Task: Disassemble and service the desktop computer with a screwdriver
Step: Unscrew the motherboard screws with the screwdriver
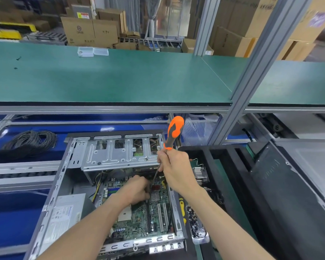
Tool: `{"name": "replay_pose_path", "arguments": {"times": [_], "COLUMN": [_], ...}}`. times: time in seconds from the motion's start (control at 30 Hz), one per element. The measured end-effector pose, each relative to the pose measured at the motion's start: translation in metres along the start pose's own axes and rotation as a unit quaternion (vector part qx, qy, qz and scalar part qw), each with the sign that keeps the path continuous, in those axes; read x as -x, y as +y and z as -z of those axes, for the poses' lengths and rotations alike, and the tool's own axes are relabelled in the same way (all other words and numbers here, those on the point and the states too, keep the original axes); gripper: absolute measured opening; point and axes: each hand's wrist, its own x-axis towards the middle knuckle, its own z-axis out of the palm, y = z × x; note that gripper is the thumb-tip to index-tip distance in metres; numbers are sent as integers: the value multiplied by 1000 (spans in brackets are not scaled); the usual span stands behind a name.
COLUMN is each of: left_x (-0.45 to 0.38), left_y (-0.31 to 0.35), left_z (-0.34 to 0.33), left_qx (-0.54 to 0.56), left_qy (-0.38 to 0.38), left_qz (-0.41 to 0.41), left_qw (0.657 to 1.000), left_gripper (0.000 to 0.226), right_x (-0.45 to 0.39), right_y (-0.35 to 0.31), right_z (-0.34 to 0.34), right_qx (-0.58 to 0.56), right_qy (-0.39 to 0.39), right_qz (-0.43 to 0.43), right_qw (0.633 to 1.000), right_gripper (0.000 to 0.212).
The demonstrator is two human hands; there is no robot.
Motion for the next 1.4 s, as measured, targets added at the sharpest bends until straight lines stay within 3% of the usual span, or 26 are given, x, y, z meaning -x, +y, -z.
{"name": "replay_pose_path", "arguments": {"times": [0.07,0.2,0.33,0.37,0.43,0.5,0.57,0.73,0.8,0.9,1.0,1.1,1.17,1.4], "left_x": [5,22,33,36,39,42,42,38,39,40,37,35,33,27], "left_y": [-3,-10,-16,-18,-21,-20,-19,-17,-19,-20,-19,-13,-9,-1], "left_z": [5,11,16,19,22,24,23,13,11,10,9,8,6,1], "left_qx": [48,191,419,428,384,330,320,498,476,348,248,132,65,34], "left_qy": [24,87,112,106,89,93,104,103,94,88,61,31,31,54], "left_qz": [8,94,212,221,212,206,217,271,263,220,182,132,100,38], "left_qw": [999,973,875,870,894,916,916,817,834,907,950,982,992,997], "left_gripper": [2,16,16,20,27,19,12,17,18,13,4,18,39,56], "right_x": [1,6,8,8,8,8,7,9,9,7,7,7,6,1], "right_y": [2,4,6,6,6,6,7,11,11,8,3,-2,-6,-24], "right_z": [-2,-11,-17,-18,-18,-18,-19,-22,-22,-18,-14,-13,-12,-6], "right_qx": [-1,-4,16,15,12,15,17,24,20,15,2,-15,-24,-57], "right_qy": [-4,-3,-14,-12,2,13,11,-5,0,7,13,29,38,69], "right_qz": [-7,-11,-14,-15,-14,-3,-1,-19,-20,-16,-17,-12,-4,26], "right_qw": [1000,1000,1000,1000,1000,1000,1000,1000,1000,1000,1000,999,999,996], "right_gripper": [35,36,36,35,34,35,35,35,36,36,34,36,38,38]}}
